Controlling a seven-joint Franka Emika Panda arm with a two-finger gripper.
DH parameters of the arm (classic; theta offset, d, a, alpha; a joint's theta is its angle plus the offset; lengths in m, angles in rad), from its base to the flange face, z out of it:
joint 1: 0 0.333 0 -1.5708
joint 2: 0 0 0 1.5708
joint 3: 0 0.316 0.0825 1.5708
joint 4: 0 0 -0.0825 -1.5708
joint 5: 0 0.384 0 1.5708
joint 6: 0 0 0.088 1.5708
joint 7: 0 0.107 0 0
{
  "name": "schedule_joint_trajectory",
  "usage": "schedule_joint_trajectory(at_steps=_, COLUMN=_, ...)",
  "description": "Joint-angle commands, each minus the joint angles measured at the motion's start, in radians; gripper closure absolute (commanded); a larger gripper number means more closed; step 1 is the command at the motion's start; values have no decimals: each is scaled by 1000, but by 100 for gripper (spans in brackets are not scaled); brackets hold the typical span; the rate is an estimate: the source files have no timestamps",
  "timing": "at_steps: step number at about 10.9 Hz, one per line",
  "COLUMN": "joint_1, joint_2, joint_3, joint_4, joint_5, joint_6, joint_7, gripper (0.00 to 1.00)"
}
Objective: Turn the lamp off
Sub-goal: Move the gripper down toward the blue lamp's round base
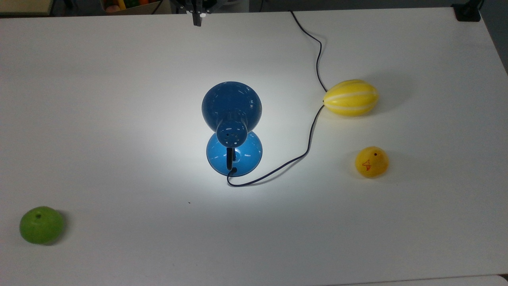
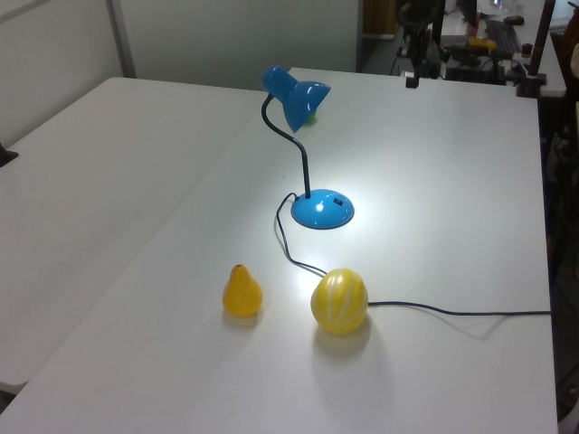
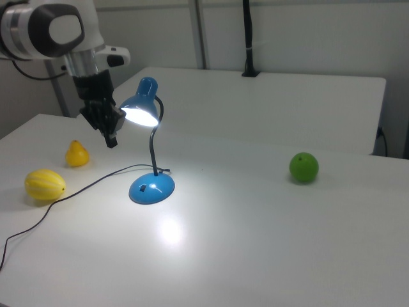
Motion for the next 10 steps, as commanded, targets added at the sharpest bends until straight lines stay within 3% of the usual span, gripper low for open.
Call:
schedule_joint_trajectory(at_steps=1, joint_1=20, joint_2=-9, joint_3=-12, joint_4=-111, joint_5=14, joint_6=83, joint_7=-22, gripper=100)
schedule_joint_trajectory(at_steps=5, joint_1=48, joint_2=2, joint_3=-6, joint_4=-247, joint_5=14, joint_6=250, joint_7=-5, gripper=100)
schedule_joint_trajectory(at_steps=10, joint_1=72, joint_2=115, joint_3=-6, joint_4=-266, joint_5=14, joint_6=471, joint_7=8, gripper=100)
